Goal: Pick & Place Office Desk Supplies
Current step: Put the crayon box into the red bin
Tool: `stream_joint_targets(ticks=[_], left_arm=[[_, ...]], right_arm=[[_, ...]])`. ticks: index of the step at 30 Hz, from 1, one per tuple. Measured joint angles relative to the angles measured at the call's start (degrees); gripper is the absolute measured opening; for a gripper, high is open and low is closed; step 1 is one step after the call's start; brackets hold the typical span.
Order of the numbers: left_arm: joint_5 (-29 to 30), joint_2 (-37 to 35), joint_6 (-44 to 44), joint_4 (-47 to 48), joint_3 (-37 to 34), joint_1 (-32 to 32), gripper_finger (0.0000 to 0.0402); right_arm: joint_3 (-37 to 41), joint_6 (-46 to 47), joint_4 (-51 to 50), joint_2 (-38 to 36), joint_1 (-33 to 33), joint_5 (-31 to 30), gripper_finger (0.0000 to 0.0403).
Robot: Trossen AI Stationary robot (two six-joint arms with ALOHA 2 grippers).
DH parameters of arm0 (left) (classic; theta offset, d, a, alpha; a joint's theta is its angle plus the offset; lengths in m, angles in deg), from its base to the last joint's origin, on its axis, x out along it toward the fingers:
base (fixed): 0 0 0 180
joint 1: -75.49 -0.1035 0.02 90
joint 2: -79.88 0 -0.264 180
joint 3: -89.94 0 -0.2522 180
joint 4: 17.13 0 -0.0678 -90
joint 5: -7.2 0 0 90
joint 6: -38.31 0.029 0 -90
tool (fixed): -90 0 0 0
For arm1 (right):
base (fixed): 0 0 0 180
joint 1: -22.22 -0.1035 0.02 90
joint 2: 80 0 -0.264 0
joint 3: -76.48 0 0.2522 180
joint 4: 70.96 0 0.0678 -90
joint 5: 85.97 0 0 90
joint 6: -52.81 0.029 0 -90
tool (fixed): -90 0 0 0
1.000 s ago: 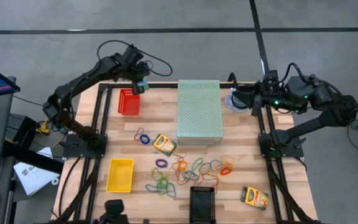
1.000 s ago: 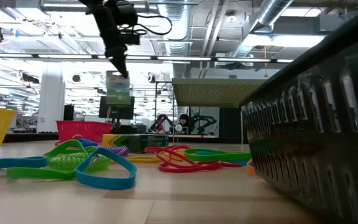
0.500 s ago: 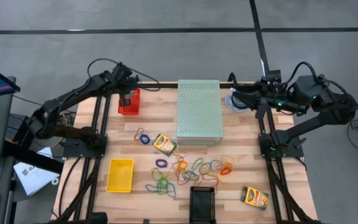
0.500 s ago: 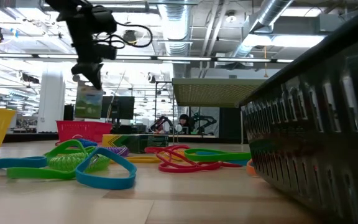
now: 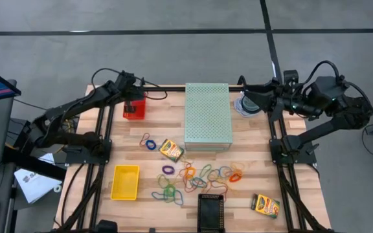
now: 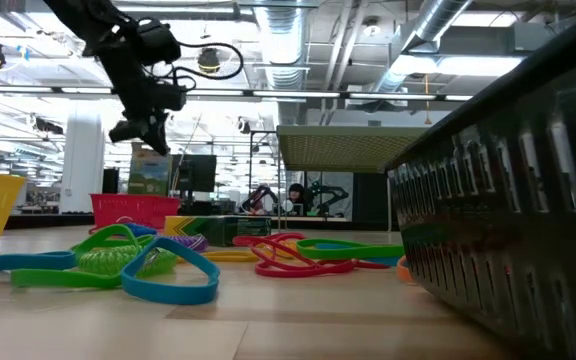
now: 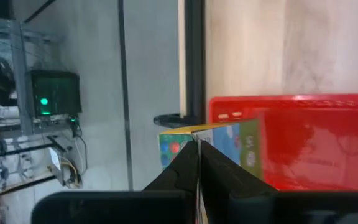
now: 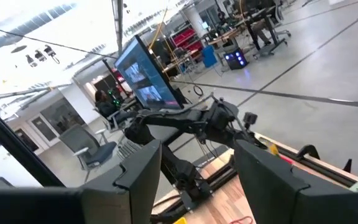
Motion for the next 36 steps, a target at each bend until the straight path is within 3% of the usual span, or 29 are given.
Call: stream_joint_targets(ticks=[20,36], left_arm=[[1.22,7.89,-4.20,-1.41,0.07,-0.90,0.0000],[0.84,8.60,-6.28,-3.63,0.09,-1.05,0.0021]], right_arm=[[0.00,-0.55,2.11,0.00,-1.79,-0.06,0.0201],[0.00,-0.55,1.91,0.00,-1.77,-0.11,0.0201]])
